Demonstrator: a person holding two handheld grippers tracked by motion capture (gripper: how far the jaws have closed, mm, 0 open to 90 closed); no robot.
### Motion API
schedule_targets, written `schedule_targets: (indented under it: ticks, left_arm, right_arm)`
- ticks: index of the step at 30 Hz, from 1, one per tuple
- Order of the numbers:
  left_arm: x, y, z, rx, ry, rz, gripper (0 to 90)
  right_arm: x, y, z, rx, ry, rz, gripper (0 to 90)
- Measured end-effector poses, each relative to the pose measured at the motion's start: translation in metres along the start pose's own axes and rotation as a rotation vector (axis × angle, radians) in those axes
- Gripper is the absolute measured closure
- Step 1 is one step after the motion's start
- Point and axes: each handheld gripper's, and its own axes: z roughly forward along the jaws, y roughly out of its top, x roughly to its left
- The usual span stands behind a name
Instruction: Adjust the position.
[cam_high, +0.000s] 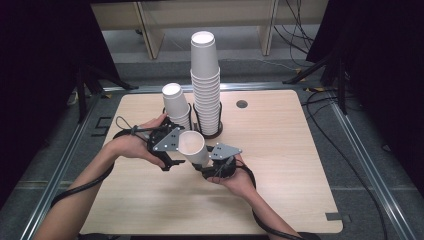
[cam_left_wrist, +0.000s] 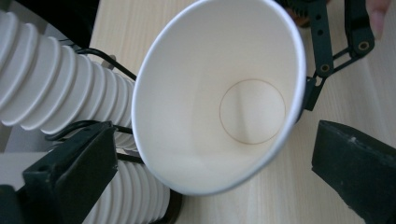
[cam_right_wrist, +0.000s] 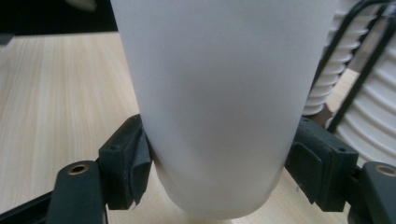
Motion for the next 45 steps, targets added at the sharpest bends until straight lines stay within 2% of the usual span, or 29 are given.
schedule_targets:
  ticks: [1, 3, 4, 5, 6, 9, 11, 14, 16, 18, 19, 22, 24, 26, 28, 31, 32, 33, 34, 36, 37, 39, 42, 45]
  left_arm:
    - [-0.001, -0.003, 0.001, -0.029, 0.014, -0.041, 0.0]
    - [-0.003, -0.010, 0.001, -0.086, 0.027, -0.099, 0.0]
    - [-0.004, -0.013, 0.002, -0.122, 0.037, -0.155, 0.0]
    - [-0.006, -0.017, 0.004, -0.153, 0.038, -0.196, 0.0]
    - [-0.008, -0.019, 0.004, -0.162, 0.043, -0.210, 0.0]
    - [-0.015, -0.026, 0.011, -0.198, 0.054, -0.290, 0.0]
    - [-0.019, -0.030, 0.016, -0.227, 0.078, -0.347, 0.0]
    - [-0.022, -0.033, 0.020, -0.269, 0.081, -0.411, 0.0]
    - [-0.026, -0.035, 0.024, -0.306, 0.088, -0.470, 0.0]
    - [-0.028, -0.037, 0.028, -0.337, 0.086, -0.508, 0.0]
    - [-0.030, -0.037, 0.028, -0.336, 0.095, -0.525, 0.0]
    - [-0.032, -0.038, 0.032, -0.364, 0.100, -0.564, 0.0]
    - [-0.032, -0.038, 0.033, -0.385, 0.111, -0.583, 0.0]
    - [-0.032, -0.037, 0.034, -0.406, 0.109, -0.607, 0.0]
    - [-0.033, -0.036, 0.037, -0.424, 0.117, -0.628, 0.0]
    - [-0.033, -0.035, 0.041, -0.462, 0.102, -0.655, 0.0]
    - [-0.033, -0.034, 0.041, -0.452, 0.099, -0.650, 0.0]
    - [-0.033, -0.034, 0.042, -0.458, 0.099, -0.644, 0.0]
    - [-0.033, -0.034, 0.043, -0.462, 0.101, -0.647, 0.0]
    - [-0.033, -0.033, 0.043, -0.479, 0.098, -0.667, 0.0]
    - [-0.033, -0.033, 0.043, -0.488, 0.101, -0.674, 0.8]
    - [-0.032, -0.033, 0.043, -0.498, 0.110, -0.677, 5.0]
    - [-0.034, -0.034, 0.044, -0.506, 0.118, -0.660, 8.0]
    - [-0.035, -0.034, 0.042, -0.512, 0.128, -0.641, 10.5]
  right_arm:
    - [-0.002, 0.000, -0.001, -0.012, -0.022, -0.015, 27.8]
    - [-0.001, 0.000, -0.003, -0.011, -0.028, 0.021, 27.7]
    - [0.000, 0.000, -0.003, -0.018, -0.031, 0.044, 27.7]
    - [-0.002, 0.000, -0.002, -0.029, -0.042, 0.027, 27.7]
    - [-0.002, 0.000, -0.002, -0.028, -0.041, 0.032, 27.7]
    - [-0.003, -0.001, -0.003, -0.037, -0.045, 0.044, 27.6]
    - [-0.002, -0.001, -0.002, -0.031, -0.045, 0.055, 27.6]
    - [-0.001, -0.001, -0.001, -0.036, -0.038, 0.064, 27.6]
    - [-0.002, -0.001, -0.001, -0.040, -0.047, 0.047, 27.6]
    - [-0.003, -0.001, -0.001, -0.044, -0.047, 0.040, 27.5]
    - [-0.003, -0.001, -0.001, -0.050, -0.050, 0.040, 27.5]
    - [-0.001, -0.001, 0.000, -0.056, -0.037, 0.072, 27.5]
    - [-0.002, -0.001, 0.000, -0.050, -0.050, 0.056, 27.5]
    - [-0.001, -0.001, 0.000, -0.044, -0.045, 0.076, 27.5]
    - [-0.001, 0.000, 0.002, -0.054, -0.041, 0.063, 27.4]
    - [0.001, 0.000, 0.004, -0.061, -0.039, 0.075, 27.4]
    - [0.002, 0.001, 0.005, -0.058, -0.022, 0.068, 27.4]
    - [0.003, 0.001, 0.005, -0.059, -0.032, 0.077, 27.4]
    - [0.003, 0.001, 0.006, -0.069, -0.028, 0.064, 27.3]
    - [0.004, 0.002, 0.006, -0.067, -0.013, 0.068, 27.3]
    - [0.005, 0.002, 0.006, -0.063, -0.017, 0.090, 27.2]
    - [0.003, 0.002, 0.007, -0.069, -0.018, 0.060, 26.9]
    - [0.001, 0.002, 0.007, -0.064, -0.008, 0.061, 25.9]
    - [0.002, 0.002, 0.008, -0.062, 0.004, 0.082, 24.5]
